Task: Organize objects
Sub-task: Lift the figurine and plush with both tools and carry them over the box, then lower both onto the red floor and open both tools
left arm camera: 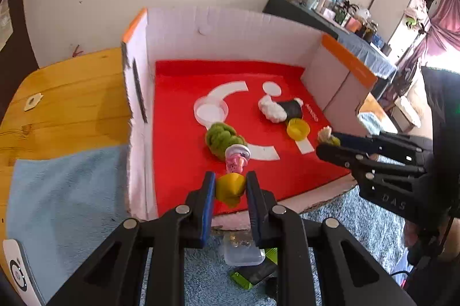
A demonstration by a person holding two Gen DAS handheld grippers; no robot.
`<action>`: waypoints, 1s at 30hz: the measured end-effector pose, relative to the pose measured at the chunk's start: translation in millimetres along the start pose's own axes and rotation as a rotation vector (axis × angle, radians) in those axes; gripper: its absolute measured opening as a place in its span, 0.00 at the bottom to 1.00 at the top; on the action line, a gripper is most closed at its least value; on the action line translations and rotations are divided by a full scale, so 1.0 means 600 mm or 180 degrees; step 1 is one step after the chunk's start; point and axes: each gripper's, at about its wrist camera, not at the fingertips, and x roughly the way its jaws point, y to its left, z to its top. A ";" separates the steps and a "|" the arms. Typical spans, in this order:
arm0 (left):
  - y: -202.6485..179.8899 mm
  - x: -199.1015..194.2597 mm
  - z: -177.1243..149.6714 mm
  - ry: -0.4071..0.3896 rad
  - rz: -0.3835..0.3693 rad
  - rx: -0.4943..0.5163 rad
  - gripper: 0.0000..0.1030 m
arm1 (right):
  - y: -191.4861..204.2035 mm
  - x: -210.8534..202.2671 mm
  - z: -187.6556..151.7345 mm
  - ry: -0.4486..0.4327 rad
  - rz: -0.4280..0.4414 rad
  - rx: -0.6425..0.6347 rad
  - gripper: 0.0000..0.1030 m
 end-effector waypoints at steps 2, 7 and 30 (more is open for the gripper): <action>0.001 0.010 -0.001 0.0066 -0.0012 0.0011 0.22 | -0.001 0.007 0.001 0.0063 -0.0030 -0.0028 0.23; 0.007 0.030 0.000 0.0182 -0.0006 -0.0002 0.22 | -0.003 0.022 0.002 0.0170 -0.0091 -0.0080 0.23; 0.004 0.069 0.042 0.0107 0.0124 -0.0038 0.22 | -0.036 0.048 0.000 0.0129 -0.0189 0.0118 0.23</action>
